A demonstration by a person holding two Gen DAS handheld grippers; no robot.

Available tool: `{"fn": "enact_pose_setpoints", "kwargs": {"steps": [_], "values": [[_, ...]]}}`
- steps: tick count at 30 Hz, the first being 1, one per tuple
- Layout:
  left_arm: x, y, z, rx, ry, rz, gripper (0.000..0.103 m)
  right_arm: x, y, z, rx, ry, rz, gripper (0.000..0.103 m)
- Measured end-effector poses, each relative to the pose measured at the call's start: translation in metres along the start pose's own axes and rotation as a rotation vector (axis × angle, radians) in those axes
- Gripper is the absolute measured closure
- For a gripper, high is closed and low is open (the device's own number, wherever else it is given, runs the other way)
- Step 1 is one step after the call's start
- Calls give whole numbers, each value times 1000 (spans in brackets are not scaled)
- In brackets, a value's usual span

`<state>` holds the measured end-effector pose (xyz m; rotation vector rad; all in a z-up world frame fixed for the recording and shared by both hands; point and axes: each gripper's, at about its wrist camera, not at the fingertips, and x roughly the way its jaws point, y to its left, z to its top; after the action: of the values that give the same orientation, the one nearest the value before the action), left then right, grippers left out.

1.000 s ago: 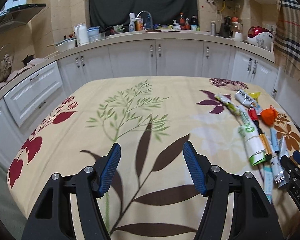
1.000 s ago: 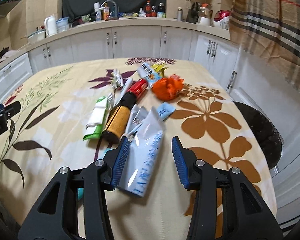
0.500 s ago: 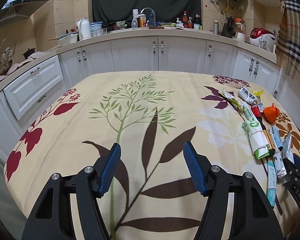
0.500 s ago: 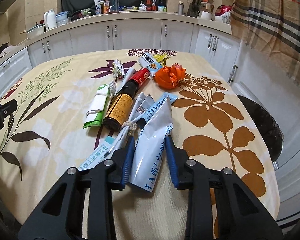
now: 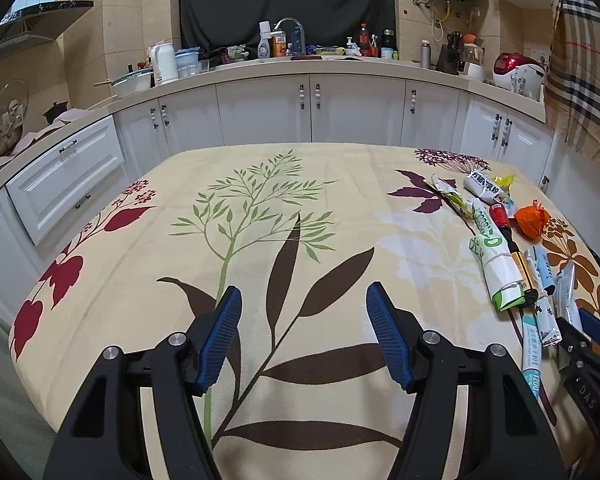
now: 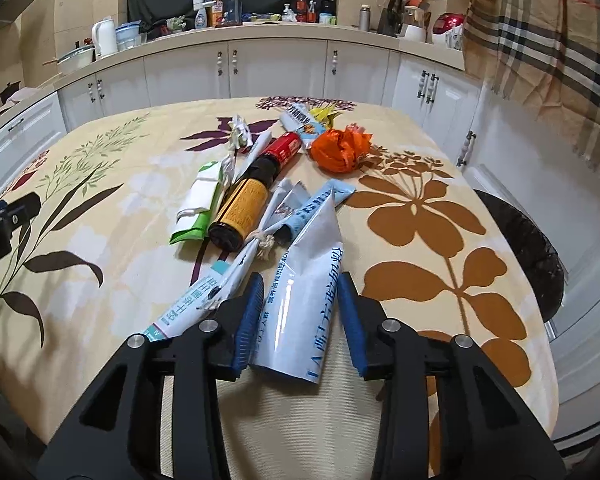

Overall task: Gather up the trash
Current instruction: 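Grasp the white squeezed tube with the right tool while the left tool grasps the teal tube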

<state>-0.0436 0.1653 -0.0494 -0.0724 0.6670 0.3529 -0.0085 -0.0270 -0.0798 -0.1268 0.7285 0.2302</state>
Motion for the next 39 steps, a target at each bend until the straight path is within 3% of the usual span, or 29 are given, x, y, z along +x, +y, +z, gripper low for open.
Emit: {"fn": "enact_pose_setpoints", "kwargs": {"steps": [3, 6, 14, 24, 37, 39], "values": [[0, 0, 0, 3, 0, 2, 40, -1, 0, 0, 1, -6, 8, 82], [0, 0, 0, 1, 5, -4, 40, -3, -2, 2, -5, -13, 4, 87], [-6, -13, -4, 16, 4, -43, 40, -10, -17, 2, 5, -40, -38, 88], [-20, -67, -11, 89, 7, -164, 40, -20, -52, 1, 40, -86, -93, 88], [-24, -130, -38, 230, 55, -247, 40, -30, -87, -12, 120, -121, -59, 88], [-22, -134, -42, 244, 68, -255, 46, -31, -89, -13, 127, -123, -57, 88]]}}
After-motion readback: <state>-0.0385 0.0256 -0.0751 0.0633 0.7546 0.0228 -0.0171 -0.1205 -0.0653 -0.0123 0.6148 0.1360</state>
